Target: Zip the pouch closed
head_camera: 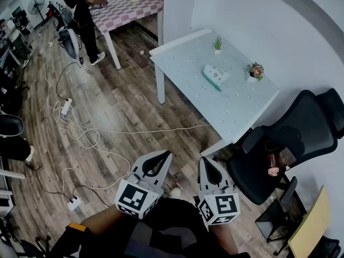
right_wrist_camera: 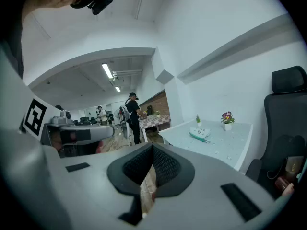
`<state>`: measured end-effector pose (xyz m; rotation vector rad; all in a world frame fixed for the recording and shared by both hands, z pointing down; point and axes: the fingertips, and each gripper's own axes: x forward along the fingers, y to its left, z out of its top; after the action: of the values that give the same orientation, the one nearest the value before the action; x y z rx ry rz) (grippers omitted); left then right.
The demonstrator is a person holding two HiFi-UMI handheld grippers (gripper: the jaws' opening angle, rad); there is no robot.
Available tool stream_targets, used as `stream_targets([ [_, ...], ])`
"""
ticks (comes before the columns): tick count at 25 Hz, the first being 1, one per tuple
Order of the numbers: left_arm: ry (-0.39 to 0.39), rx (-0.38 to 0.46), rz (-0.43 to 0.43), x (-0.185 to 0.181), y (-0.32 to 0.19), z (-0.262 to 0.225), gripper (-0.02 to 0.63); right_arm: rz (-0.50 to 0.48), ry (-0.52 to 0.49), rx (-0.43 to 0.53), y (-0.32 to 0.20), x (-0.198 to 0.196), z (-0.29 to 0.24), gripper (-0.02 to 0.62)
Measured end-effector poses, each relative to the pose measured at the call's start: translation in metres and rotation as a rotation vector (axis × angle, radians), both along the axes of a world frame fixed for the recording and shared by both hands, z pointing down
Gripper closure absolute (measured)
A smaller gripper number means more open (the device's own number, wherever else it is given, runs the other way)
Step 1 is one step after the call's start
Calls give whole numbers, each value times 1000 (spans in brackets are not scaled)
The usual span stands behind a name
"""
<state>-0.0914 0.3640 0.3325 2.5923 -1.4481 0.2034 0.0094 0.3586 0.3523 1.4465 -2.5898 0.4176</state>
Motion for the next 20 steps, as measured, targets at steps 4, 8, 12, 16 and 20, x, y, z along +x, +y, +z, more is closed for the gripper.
stream_targets([
  [4, 0, -1, 1, 0, -2, 0, 597, 10, 0, -10, -1, 1, 2, 582],
  [8, 4, -12, 3, -3, -6, 2, 597, 12, 8, -17, -4, -1, 4, 582],
  [12, 6, -27, 12, -3, -13, 7, 597, 18, 13, -27, -11, -2, 7, 582],
  [16, 1, -35, 30, -6, -25, 9, 597, 7, -3, -30, -21, -9, 8, 581],
  [20, 4, -42, 41, -11, -41, 10, 597, 3, -29, -43, -36, -17, 6, 581],
])
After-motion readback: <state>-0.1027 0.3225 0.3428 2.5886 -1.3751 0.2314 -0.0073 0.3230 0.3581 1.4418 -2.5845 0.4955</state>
